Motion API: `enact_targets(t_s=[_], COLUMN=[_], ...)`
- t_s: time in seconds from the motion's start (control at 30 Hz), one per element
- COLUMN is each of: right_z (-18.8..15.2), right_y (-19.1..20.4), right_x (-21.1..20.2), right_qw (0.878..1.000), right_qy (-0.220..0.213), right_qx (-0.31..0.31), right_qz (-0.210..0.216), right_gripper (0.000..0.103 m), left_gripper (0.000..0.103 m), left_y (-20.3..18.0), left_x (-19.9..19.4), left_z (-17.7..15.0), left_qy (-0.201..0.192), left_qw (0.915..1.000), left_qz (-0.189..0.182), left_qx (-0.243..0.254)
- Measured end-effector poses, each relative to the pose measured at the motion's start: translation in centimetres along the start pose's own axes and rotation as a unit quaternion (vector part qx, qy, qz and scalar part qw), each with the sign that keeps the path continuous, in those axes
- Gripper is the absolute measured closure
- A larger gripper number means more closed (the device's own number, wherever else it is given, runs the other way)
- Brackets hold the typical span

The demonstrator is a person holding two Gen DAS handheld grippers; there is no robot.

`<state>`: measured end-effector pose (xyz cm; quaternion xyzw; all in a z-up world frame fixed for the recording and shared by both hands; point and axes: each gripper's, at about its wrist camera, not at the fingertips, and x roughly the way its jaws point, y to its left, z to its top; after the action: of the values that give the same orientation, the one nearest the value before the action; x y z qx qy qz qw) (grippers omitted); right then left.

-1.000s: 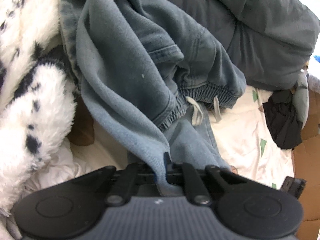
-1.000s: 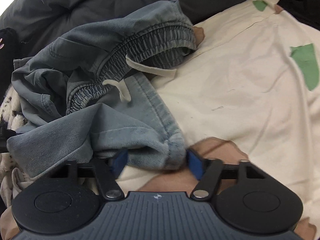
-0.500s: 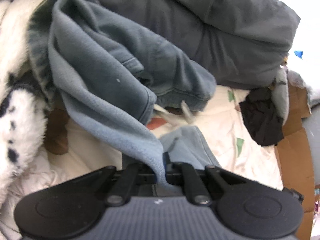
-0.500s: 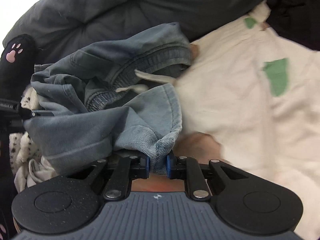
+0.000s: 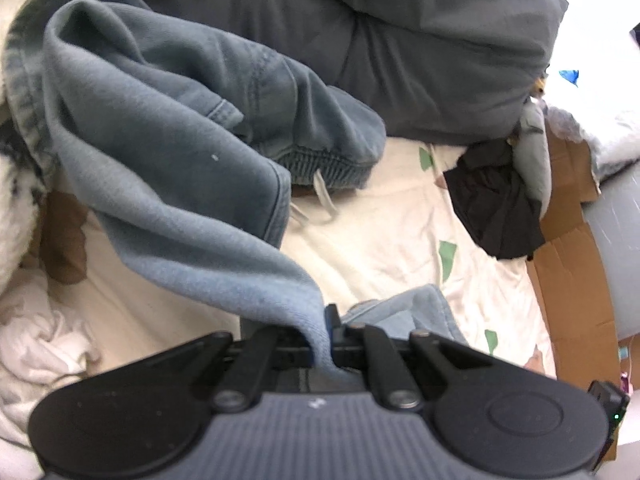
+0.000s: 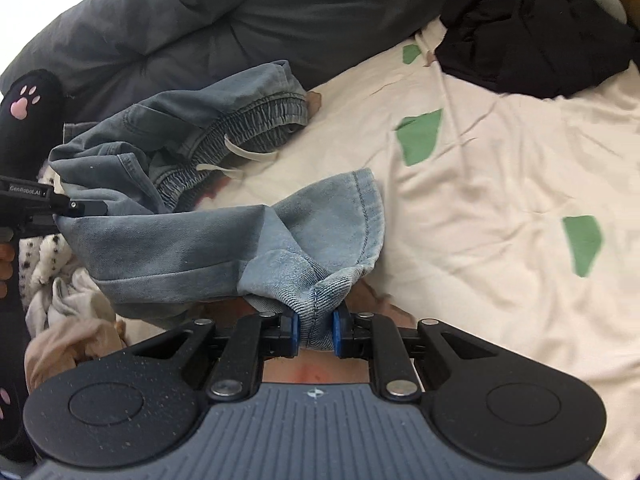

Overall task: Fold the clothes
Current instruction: 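Pull the held pants out across the sheet with both grippers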

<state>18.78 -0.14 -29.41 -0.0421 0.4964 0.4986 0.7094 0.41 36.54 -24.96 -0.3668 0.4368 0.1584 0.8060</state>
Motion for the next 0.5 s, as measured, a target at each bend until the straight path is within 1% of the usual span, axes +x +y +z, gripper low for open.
enact_targets(t_s=[0.23,0.33,0.5], right_z=[-0.6,-1.0,-2.0], right_y=[-1.6,-2.3,-3.7], right_x=[-4.3,-6.4,-10.5], right_qw=[1.0,0.999,0.998], right_qy=[0.006,0.012,0.011], right_qx=[-0.014,-0.022,-0.013], right_qz=[-0.021,-0.034,-0.055], right_gripper=[0.089,0.089,0.089], left_gripper=[0.099,0.099,0.099], left_y=[-1.3,-2.4,-4.5], left_x=[0.5,0.8,1.5], left_z=[-0.5,-0.7,-1.2], left_qy=[0.012,0.017,0.028], left_qw=[0.9997,0.9993,0.9976], left_qz=[-0.017,-0.03,-0.056], left_qx=[0.008,0.013,0.029])
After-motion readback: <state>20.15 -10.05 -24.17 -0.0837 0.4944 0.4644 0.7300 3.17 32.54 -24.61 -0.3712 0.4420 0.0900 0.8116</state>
